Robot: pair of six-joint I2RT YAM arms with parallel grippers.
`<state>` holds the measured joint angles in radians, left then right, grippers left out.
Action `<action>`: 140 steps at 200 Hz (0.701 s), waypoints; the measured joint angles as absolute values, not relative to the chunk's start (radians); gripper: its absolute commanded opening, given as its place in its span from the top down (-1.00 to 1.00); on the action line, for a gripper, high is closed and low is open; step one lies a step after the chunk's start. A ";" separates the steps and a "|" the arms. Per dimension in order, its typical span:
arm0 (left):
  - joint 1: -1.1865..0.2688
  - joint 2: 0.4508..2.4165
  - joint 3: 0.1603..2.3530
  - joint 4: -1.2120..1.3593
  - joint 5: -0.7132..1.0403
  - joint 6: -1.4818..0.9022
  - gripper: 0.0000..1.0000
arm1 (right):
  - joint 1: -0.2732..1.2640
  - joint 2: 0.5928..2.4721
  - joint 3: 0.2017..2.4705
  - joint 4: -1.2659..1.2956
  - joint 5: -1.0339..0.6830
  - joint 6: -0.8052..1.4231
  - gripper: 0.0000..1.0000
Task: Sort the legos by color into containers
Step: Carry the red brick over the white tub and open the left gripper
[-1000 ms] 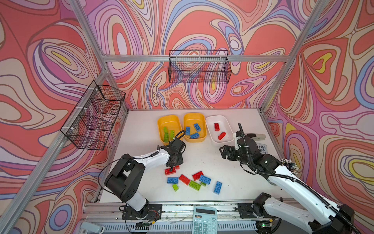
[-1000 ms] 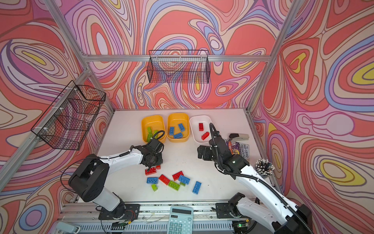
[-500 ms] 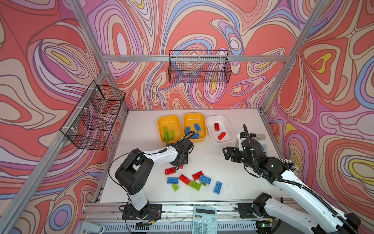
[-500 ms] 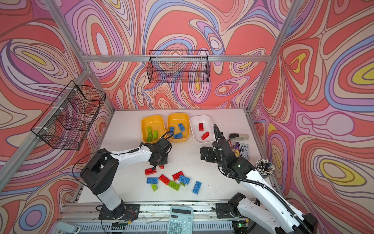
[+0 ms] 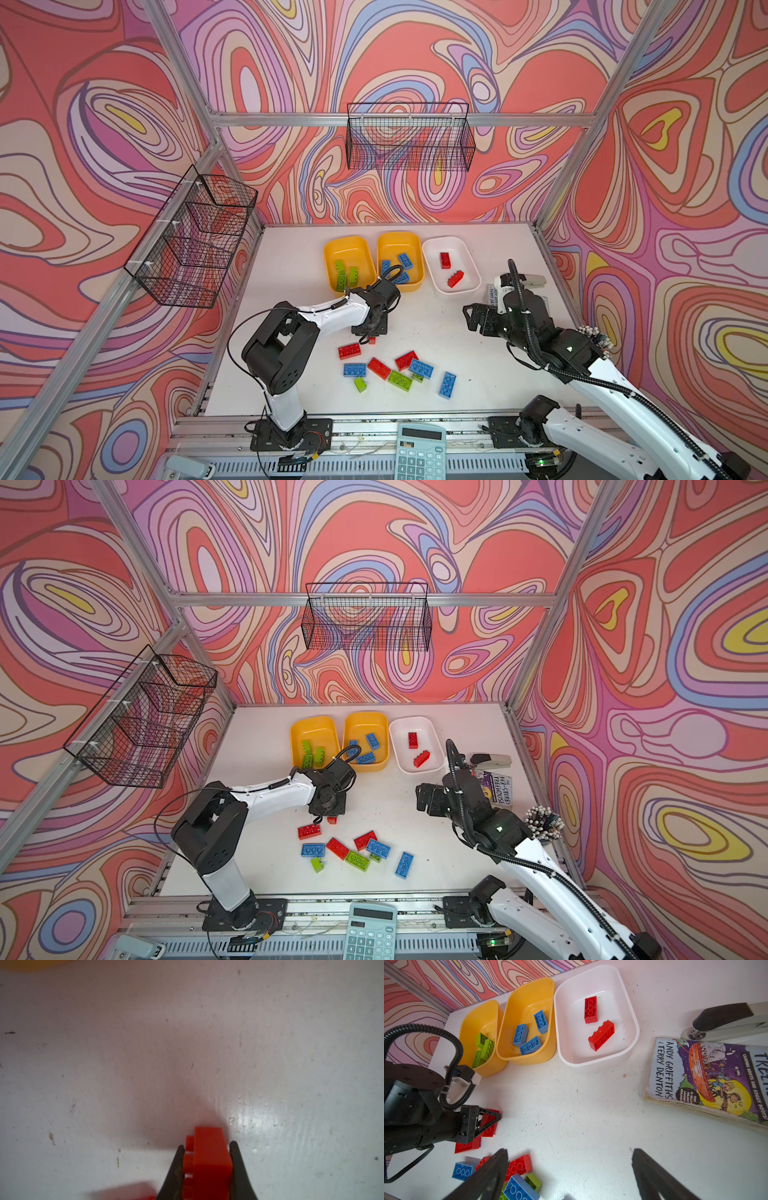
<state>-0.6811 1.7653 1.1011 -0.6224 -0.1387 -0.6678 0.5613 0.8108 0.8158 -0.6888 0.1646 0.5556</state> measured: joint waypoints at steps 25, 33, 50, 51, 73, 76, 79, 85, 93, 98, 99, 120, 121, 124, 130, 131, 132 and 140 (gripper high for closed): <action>-0.681 1.766 1.155 -0.644 -0.138 -0.658 0.98 | 0.561 0.811 0.816 -0.689 0.165 0.556 -0.96; -0.681 1.767 1.182 -0.653 -0.136 -0.654 0.97 | 0.561 0.810 0.816 -0.688 0.165 0.557 -0.96; -0.681 1.782 1.255 -0.669 -0.132 -0.646 0.98 | 0.561 0.806 0.816 -0.689 0.165 0.559 -0.97; -0.681 1.784 1.260 -0.669 -0.132 -0.646 0.98 | 0.561 0.805 0.816 -0.689 0.165 0.559 -0.96; -0.681 1.844 1.419 -0.689 -0.123 -0.631 0.98 | 0.561 0.791 0.815 -0.689 0.166 0.563 -0.96; -0.681 1.851 1.438 -0.690 -0.123 -0.630 0.98 | 0.561 0.788 0.814 -0.689 0.166 0.563 -0.96; -0.681 1.863 1.463 -0.688 -0.121 -0.627 0.98 | 0.561 0.785 0.813 -0.689 0.166 0.564 -0.97; -0.681 1.887 1.517 -0.693 -0.114 -0.622 0.98 | 0.561 0.780 0.812 -0.689 0.166 0.564 -0.96; -0.682 1.925 1.594 -0.696 -0.104 -0.612 0.98 | 0.561 0.771 0.809 -0.689 0.166 0.567 -0.96; -0.682 1.946 1.636 -0.697 -0.097 -0.610 0.98 | 0.561 0.765 0.806 -0.689 0.166 0.569 -0.96; -0.682 1.953 1.649 -0.698 -0.094 -0.607 0.98 | 0.561 0.763 0.805 -0.689 0.166 0.569 -0.96; -0.682 2.049 1.823 -0.695 -0.057 -0.594 0.98 | 0.561 0.741 0.793 -0.691 0.165 0.577 -0.96; -0.682 2.053 1.830 -0.695 -0.056 -0.594 0.98 | 0.561 0.741 0.793 -0.691 0.165 0.578 -0.96; -0.682 2.066 1.853 -0.693 -0.048 -0.594 0.98 | 0.561 0.739 0.792 -0.691 0.165 0.579 -0.96; -0.682 2.093 1.897 -0.692 -0.036 -0.592 0.97 | 0.561 0.735 0.790 -0.692 0.165 0.582 -0.96; -0.682 2.097 1.902 -0.692 -0.034 -0.591 0.97 | 0.561 0.735 0.789 -0.692 0.165 0.582 -0.96; -0.682 2.103 1.913 -0.692 -0.030 -0.590 0.97 | 0.561 0.734 0.789 -0.692 0.165 0.582 -0.96; -0.682 2.136 1.963 -0.685 -0.014 -0.587 0.97 | 0.561 0.729 0.786 -0.692 0.165 0.586 -0.97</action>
